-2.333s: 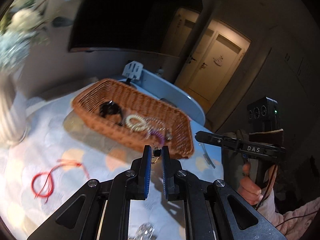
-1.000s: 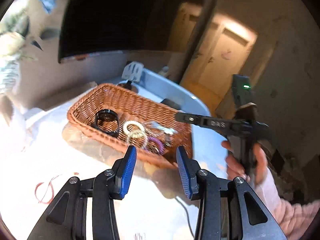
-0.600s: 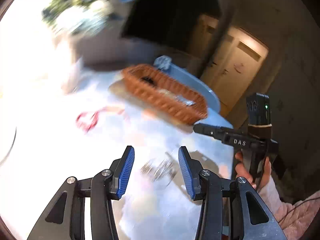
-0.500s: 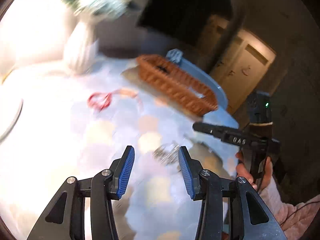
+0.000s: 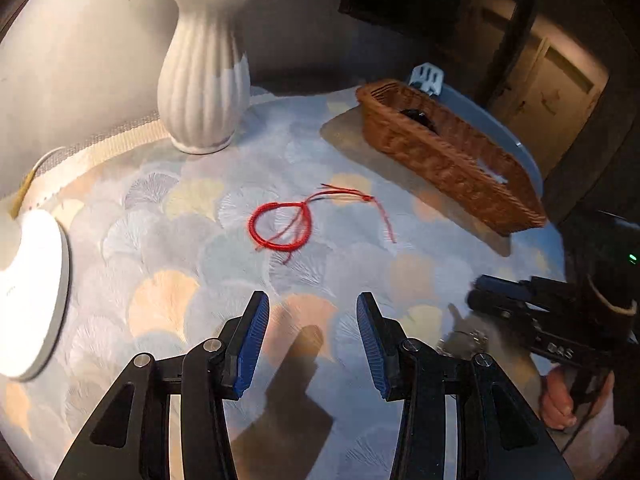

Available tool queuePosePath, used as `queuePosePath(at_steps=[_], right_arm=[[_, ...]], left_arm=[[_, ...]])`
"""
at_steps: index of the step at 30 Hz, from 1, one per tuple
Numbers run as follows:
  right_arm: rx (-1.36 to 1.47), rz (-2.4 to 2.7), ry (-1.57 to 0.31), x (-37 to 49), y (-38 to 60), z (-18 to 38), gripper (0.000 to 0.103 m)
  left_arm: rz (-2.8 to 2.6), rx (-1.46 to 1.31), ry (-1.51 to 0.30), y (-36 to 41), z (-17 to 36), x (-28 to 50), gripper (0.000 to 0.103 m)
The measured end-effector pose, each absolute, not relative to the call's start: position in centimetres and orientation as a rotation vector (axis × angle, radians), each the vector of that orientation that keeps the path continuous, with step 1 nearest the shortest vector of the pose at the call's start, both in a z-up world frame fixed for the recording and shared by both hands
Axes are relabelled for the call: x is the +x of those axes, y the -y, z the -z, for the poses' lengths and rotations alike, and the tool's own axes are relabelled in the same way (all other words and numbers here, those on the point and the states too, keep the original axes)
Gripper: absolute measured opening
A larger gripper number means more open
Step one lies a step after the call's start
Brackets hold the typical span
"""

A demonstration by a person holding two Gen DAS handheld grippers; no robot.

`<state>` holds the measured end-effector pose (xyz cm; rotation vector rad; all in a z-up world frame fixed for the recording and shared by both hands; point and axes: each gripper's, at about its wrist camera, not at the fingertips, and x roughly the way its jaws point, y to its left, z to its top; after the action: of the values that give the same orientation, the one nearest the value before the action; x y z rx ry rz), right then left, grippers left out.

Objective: Organize jewelry
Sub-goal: 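Move the left tool to the red string bracelet and grasp it, then grasp the silver chain bracelet with the right tool while the left tool holds the red string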

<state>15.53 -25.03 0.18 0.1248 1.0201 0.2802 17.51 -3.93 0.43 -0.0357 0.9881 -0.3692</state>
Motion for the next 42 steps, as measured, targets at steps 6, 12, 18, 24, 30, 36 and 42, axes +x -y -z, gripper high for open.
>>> queuePosePath(at_steps=[6,12,18,24,30,36,42], right_arm=[[0.117,-0.302,-1.025,15.7,24.6,-0.2,0.033],[0.141,-0.34,-1.034,15.8,24.8,-0.1,0.033],[0.187,-0.351,-1.029,15.7,25.5,-0.2,0.033],[0.18,-0.372,-0.996,14.4,25.5,-1.4,0.033],[0.083,-0.36,-1.014,12.1,24.1,-1.9,0.028],[0.09,-0.363,-1.052,9.3,25.0,-2.2,0.028],[0.013,-0.369,-1.092,7.5,21.5,-1.7,0.028]], left_arm=[[0.408,-0.024,-0.965,5.8,-0.6,21.8,0.047],[0.344,0.069,-1.0,8.8,1.8,24.6,0.028],[0.31,0.064,-0.994,7.6,1.7,23.4,0.004],[0.293,-0.002,-1.004,3.9,1.8,17.3,0.004],[0.329,-0.11,-0.971,0.9,2.1,13.5,0.004],[0.357,-0.172,-0.963,-0.1,2.3,13.4,0.004],[0.335,-0.124,-0.956,0.8,2.2,13.0,0.004]])
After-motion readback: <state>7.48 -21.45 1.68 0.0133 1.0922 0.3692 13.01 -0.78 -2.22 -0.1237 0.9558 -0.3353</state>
